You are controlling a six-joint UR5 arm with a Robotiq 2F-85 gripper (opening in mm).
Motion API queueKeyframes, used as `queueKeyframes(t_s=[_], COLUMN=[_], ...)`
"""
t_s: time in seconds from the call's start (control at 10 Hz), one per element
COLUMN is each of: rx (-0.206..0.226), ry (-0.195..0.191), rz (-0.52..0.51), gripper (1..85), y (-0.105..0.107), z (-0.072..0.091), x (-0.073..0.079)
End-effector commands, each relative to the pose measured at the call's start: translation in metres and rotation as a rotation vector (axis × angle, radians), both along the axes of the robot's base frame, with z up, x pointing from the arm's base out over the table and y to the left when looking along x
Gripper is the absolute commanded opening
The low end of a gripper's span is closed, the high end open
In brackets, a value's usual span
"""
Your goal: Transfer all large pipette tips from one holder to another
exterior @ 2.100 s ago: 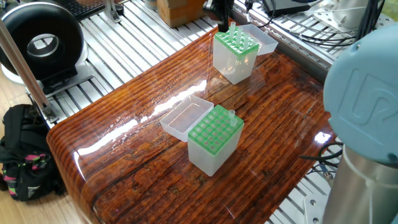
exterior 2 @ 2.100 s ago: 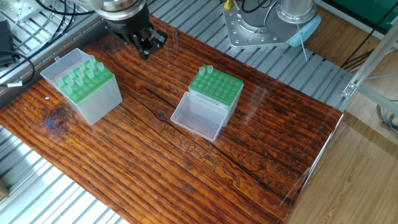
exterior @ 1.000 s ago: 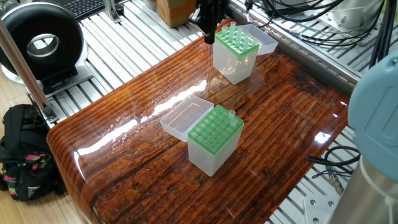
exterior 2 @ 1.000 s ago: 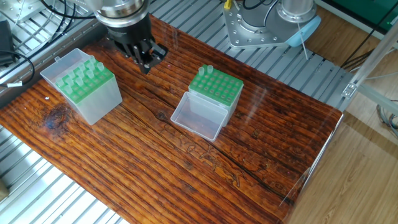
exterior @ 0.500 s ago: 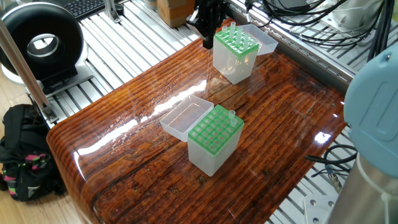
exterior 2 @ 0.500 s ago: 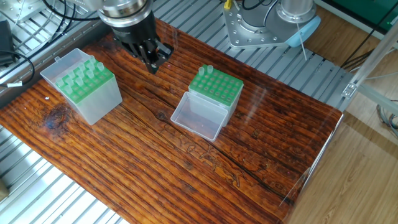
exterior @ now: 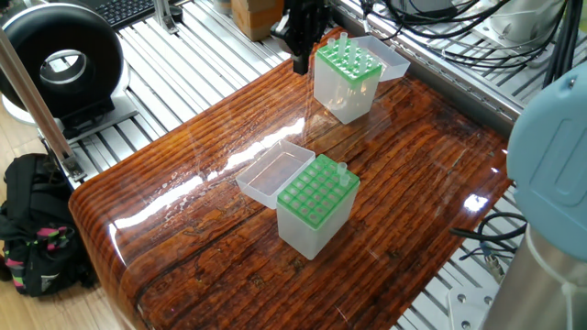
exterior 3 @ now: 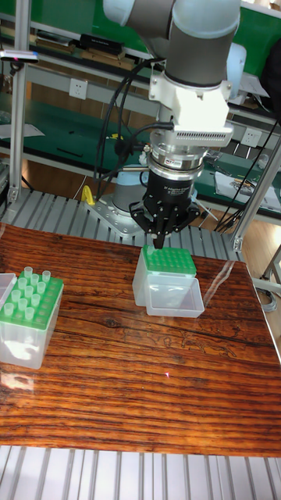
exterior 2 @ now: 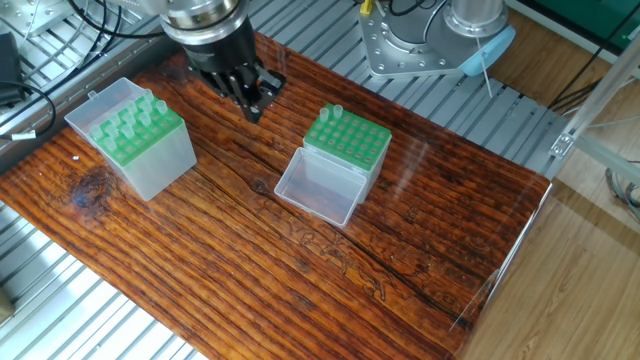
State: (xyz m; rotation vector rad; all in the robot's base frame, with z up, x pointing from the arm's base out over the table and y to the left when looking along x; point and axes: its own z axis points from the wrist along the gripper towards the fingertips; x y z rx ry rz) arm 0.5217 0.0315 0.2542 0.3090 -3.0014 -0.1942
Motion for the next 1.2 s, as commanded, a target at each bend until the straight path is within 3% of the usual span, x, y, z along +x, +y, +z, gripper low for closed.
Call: queueKeyframes(t_s=[0.0, 0.2, 0.4, 0.7, 0.9, 1.1], rx=[-0.011, -0.011, -0.016, 0.001, 0.001, -0.031], ry=[0.016, -0.004, -0.034, -0.052, -0.082, -0.084], rz=[-0.03, -0.071, -0.082, -0.086, -0.086, -0.066], gripper=[1.0, 1.0, 1.0, 1.0, 1.0, 1.0], y=[0.014, 0.035, 0.046, 0.053, 0.06, 0.053], z=[0.012, 0.022, 0.027, 0.026, 0.013, 0.008], x=[-0.025, -0.066, -0.096, -0.097, -0.099, -0.103])
